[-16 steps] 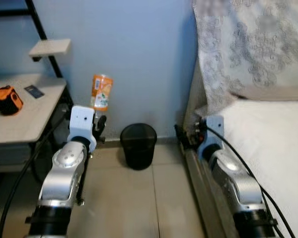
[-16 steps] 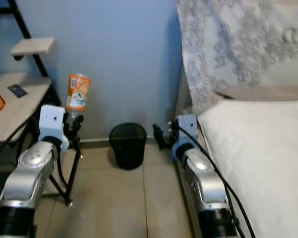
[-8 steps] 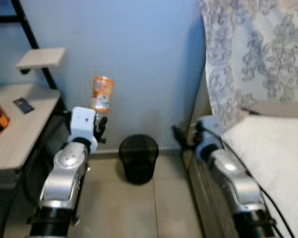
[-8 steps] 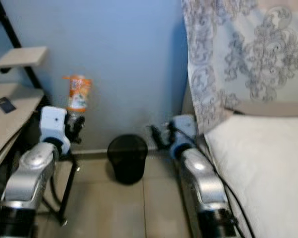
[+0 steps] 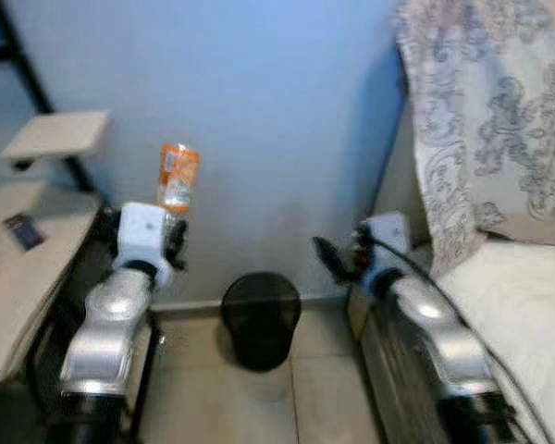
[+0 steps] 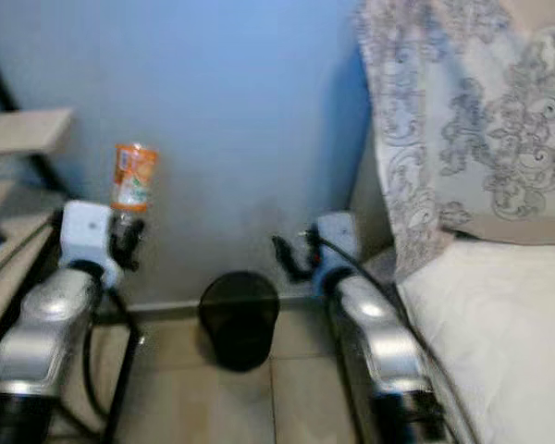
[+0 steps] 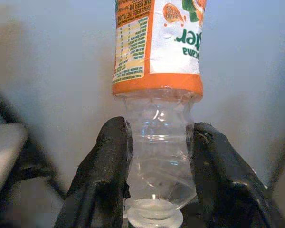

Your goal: Clean up the room

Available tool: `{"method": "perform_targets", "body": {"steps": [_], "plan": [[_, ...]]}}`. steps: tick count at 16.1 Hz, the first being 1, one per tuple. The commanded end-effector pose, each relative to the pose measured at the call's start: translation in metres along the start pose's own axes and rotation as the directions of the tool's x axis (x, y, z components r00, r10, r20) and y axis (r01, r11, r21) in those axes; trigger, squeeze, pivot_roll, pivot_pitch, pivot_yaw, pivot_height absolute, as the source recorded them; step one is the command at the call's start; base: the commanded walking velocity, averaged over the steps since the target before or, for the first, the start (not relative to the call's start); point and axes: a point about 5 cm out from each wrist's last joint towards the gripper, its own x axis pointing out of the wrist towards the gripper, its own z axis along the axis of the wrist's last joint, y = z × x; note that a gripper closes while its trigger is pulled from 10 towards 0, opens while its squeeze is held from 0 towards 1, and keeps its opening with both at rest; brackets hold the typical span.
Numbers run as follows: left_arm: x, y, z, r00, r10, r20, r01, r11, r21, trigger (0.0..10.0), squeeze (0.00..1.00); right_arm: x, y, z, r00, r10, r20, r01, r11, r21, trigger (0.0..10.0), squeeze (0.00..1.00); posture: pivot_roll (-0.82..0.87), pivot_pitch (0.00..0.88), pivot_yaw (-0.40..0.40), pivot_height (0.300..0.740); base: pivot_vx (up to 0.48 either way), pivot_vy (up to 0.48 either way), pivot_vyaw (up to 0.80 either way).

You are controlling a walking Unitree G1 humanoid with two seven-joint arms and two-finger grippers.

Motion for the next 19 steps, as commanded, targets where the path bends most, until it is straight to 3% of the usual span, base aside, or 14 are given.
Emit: {"method": "perform_targets", "body": {"steps": [1,8,10,12,14,15,16,18,19], "plan": [[-0.005,0.007,0.000,1.000,0.016,-0.005,-0.016,1.000,0.026,10.0,0.00,-0.001,-0.001,0.006,1.000,-0.001,0.017,0.001,1.000,-0.005,10.0,0.00,0.05,0.000,0.027,0.740,0.461,0.000,0.00],[-0.007,-0.002,-0.010,0.997,-0.050,-0.053,0.052,0.997,0.050,10.0,0.00,-0.015,-0.014,-0.004,0.999,-0.020,-0.035,0.017,0.997,-0.076,10.0,0.00,0.01,0.000,0.050,0.740,0.440,0.000,0.00],[-0.008,-0.010,-0.017,0.986,-0.133,-0.096,0.142,0.985,0.096,10.0,0.00,-0.015,-0.017,-0.006,0.998,-0.028,-0.056,0.022,0.994,-0.105,10.0,0.00,0.01,0.000,0.052,0.740,0.193,0.000,0.00],[-0.013,-0.022,-0.030,0.939,-0.304,-0.162,0.332,0.923,0.193,10.0,0.00,-0.013,-0.023,-0.010,0.995,-0.027,-0.101,0.008,0.983,-0.185,10.0,0.00,0.00,0.000,0.050,0.740,0.000,0.000,0.00],[-0.007,-0.026,-0.032,0.911,-0.374,-0.174,0.407,0.883,0.234,10.0,0.00,-0.008,-0.028,-0.012,0.990,0.005,-0.142,-0.039,0.970,-0.241,10.0,0.00,-0.01,0.000,0.049,0.740,0.000,0.000,0.00],[0.004,-0.028,-0.027,0.895,-0.416,-0.161,0.446,0.849,0.285,10.0,0.00,-0.005,-0.032,-0.012,0.985,0.032,-0.172,-0.082,0.953,-0.291,10.0,0.00,-0.01,0.000,0.049,0.740,0.000,0.000,0.00],[0.007,-0.029,-0.026,0.890,-0.426,-0.161,0.455,0.841,0.293,10.0,0.00,-0.005,-0.032,-0.013,0.982,0.043,-0.182,-0.097,0.949,-0.299,10.0,0.00,-0.01,0.000,0.045,0.740,0.000,0.000,0.00],[0.027,-0.037,-0.021,0.852,-0.499,-0.160,0.522,0.786,0.331,10.0,0.00,-0.009,-0.037,-0.016,0.954,0.111,-0.277,-0.213,0.905,-0.369,10.0,0.00,-0.03,0.000,0.034,0.740,0.000,0.000,0.00],[0.032,-0.040,-0.021,0.845,-0.510,-0.158,0.532,0.778,0.334,10.0,0.00,-0.012,-0.038,-0.018,0.942,0.134,-0.308,-0.252,0.888,-0.384,10.0,0.00,-0.04,0.000,0.030,0.740,0.000,0.000,0.00]]}}
